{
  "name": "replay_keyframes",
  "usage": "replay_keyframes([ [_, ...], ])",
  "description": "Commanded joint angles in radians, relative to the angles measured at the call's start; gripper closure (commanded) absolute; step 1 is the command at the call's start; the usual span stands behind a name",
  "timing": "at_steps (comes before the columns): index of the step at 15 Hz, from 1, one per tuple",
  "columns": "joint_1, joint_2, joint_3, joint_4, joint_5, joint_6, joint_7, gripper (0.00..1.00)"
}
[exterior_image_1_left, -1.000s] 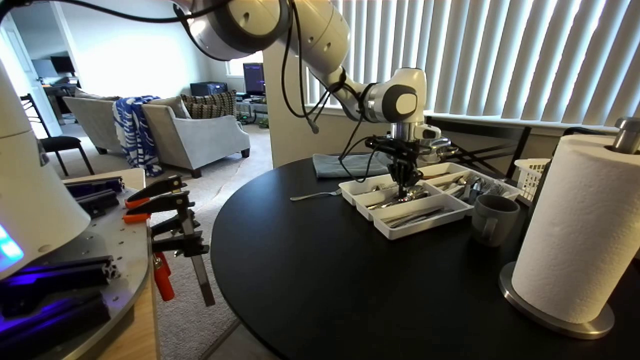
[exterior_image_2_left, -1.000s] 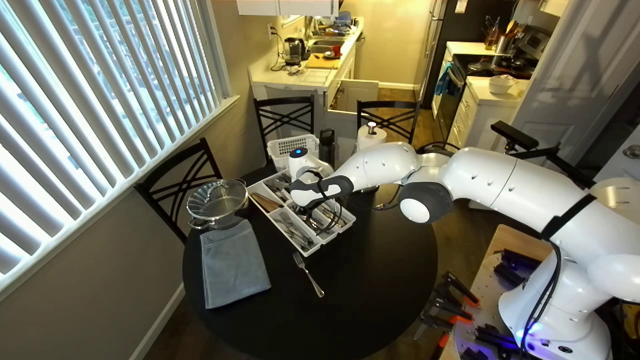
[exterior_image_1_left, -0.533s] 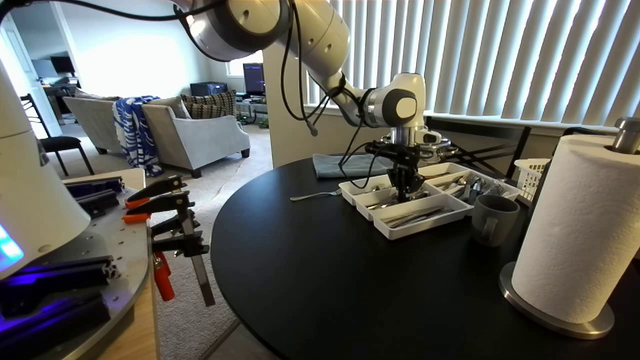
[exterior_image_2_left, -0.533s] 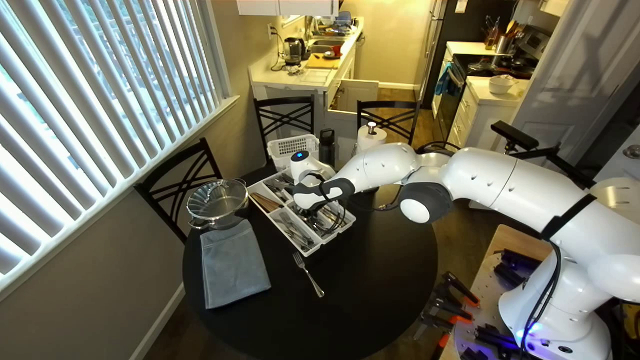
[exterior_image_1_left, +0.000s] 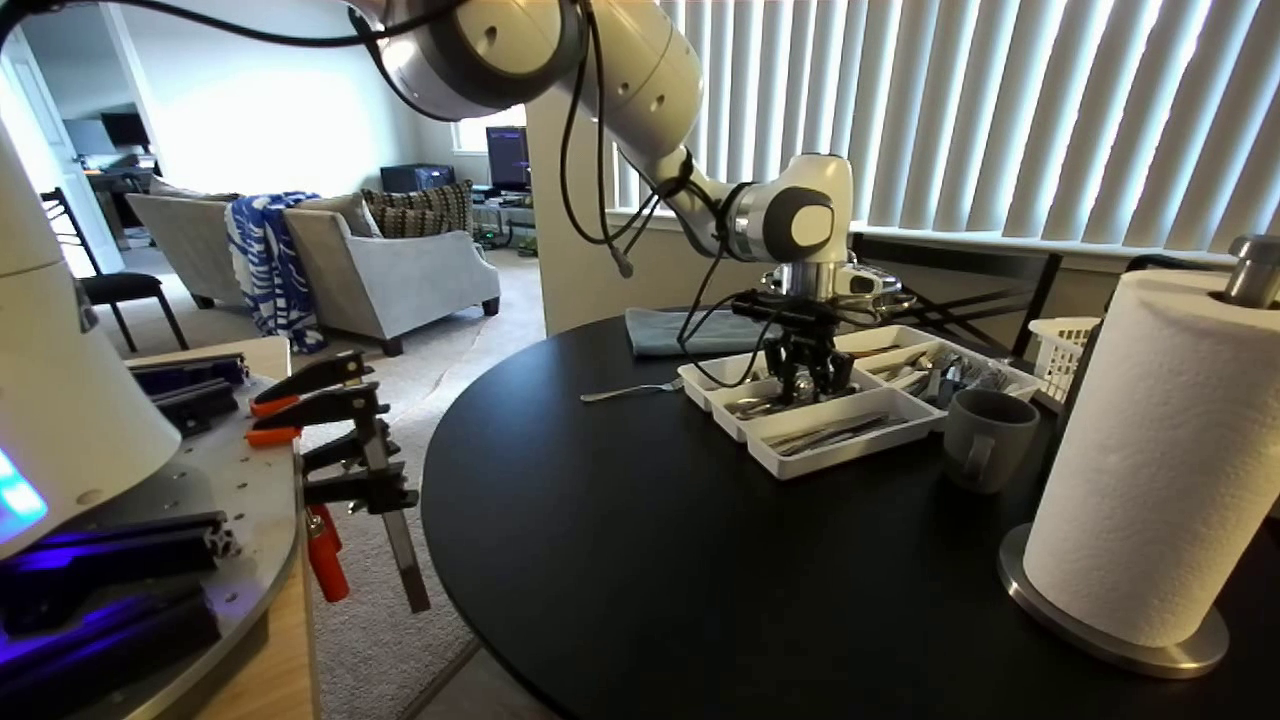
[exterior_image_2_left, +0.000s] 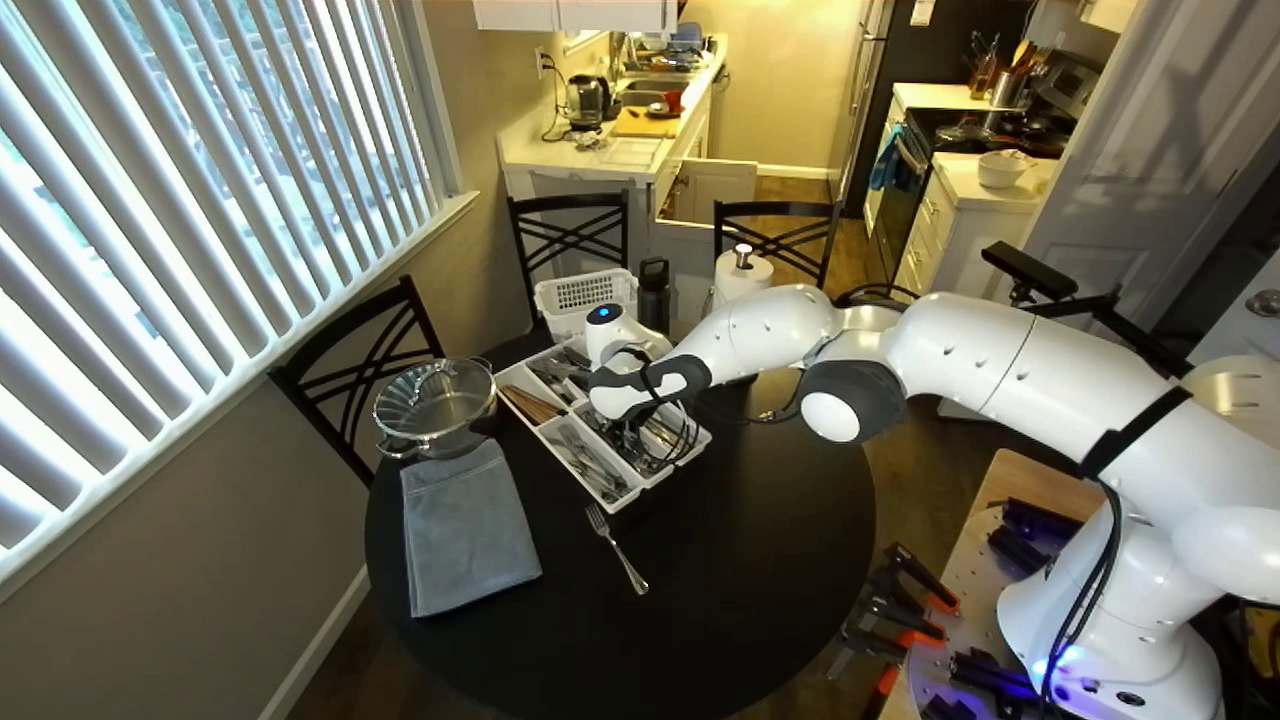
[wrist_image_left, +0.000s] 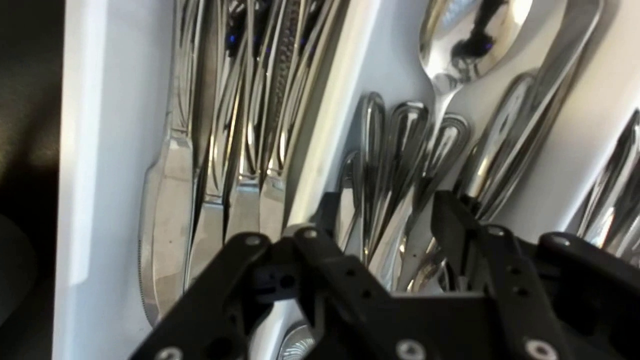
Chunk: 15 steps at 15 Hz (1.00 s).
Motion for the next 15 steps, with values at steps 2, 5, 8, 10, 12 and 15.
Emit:
replay_keyframes([
  [2,-0.036,0.0,0.061,-0.018,0.002,0.039,-0.123,0.79],
  [5,-0.042,0.0,0.073,-0.014,0.003,0.045,-0.156,0.98],
  [8,-0.045,0.0,0.079,-0.008,0.005,0.054,-0.167,1.0],
  [10,-0.047,0.0,0.067,0.015,0.003,0.065,-0.142,0.99],
  [12,-0.047,-0.001,0.053,0.05,-0.001,0.09,-0.117,0.99],
  [15,-0.048,-0.004,0.034,0.112,-0.005,0.116,-0.088,0.99],
])
